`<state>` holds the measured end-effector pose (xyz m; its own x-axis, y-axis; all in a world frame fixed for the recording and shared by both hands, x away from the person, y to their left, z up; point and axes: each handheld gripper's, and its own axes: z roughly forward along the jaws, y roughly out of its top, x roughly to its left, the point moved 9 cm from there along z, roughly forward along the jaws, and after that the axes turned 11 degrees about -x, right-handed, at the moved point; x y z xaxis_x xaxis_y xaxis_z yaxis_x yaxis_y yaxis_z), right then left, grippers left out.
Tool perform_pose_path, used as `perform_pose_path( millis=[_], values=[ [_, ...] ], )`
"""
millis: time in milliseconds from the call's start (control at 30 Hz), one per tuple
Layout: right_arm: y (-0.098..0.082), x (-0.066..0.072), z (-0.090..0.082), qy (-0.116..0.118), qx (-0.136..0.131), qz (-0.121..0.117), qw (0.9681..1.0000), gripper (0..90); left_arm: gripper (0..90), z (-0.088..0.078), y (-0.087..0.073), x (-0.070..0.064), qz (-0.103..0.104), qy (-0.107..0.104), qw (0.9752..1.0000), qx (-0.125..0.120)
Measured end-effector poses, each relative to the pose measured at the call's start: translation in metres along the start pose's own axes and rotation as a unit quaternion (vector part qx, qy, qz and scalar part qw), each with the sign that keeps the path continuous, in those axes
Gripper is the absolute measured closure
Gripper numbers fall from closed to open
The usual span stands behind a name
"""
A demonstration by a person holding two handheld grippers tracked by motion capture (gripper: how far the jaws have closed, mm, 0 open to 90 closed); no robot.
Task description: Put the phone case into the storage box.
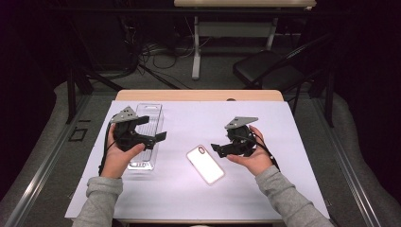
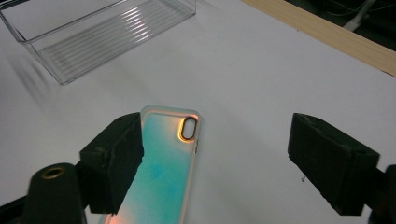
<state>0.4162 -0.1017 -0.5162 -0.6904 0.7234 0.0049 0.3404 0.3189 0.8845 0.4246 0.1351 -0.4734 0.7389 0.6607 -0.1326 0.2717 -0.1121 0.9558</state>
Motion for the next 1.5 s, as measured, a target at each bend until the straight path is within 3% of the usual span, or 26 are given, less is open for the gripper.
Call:
perform_pose_path(
  millis=[200,533,867,1033,1100,1267,1333,1400,1467,1500],
  values=[
    [-0.001,0.0,0.007,0.0,0.012,-0.003,0.9999,24.7,2.9,0.006,-0.004,0.006,-0.005,0.014,0.9998,0.011],
    [-0.006,0.0,0.017,-0.007,0.039,0.009,0.9992,36.5,2.9,0.012,-0.004,0.006,-0.01,0.016,0.9998,0.011],
    [-0.013,0.004,0.026,0.002,0.053,0.016,0.9984,45.3,8.6,0.011,-0.006,0.004,-0.004,0.013,0.9998,0.017],
    [-0.017,0.007,0.03,0.005,0.065,0.027,0.9975,47.2,10.4,0.01,-0.009,0.003,-0.006,0.011,0.9998,0.016],
    [-0.02,0.007,0.031,0.006,0.077,0.045,0.996,47.2,11.2,0.01,-0.009,0.003,-0.006,0.011,0.9998,0.015],
    [-0.021,0.006,0.032,0.011,0.079,0.047,0.9957,50.3,14.7,0.007,-0.009,0.0,-0.001,0.003,0.9999,0.013],
    [-0.023,0.006,0.032,0.013,0.092,0.055,0.9941,51.0,15.0,0.007,-0.009,-0.001,0.0,0.002,0.9999,0.014],
    [-0.028,0.007,0.033,0.017,0.117,0.08,0.9897,51.8,15.0,0.007,-0.01,-0.002,-0.001,-0.002,0.9999,0.015],
    [-0.03,0.008,0.034,0.02,0.121,0.086,0.9887,51.8,15.0,0.008,-0.012,-0.003,0.001,-0.003,0.9998,0.018],
    [-0.034,0.008,0.035,0.019,0.136,0.093,0.9862,51.8,15.1,0.008,-0.013,-0.003,0.002,-0.004,0.9997,0.023]
  ],
)
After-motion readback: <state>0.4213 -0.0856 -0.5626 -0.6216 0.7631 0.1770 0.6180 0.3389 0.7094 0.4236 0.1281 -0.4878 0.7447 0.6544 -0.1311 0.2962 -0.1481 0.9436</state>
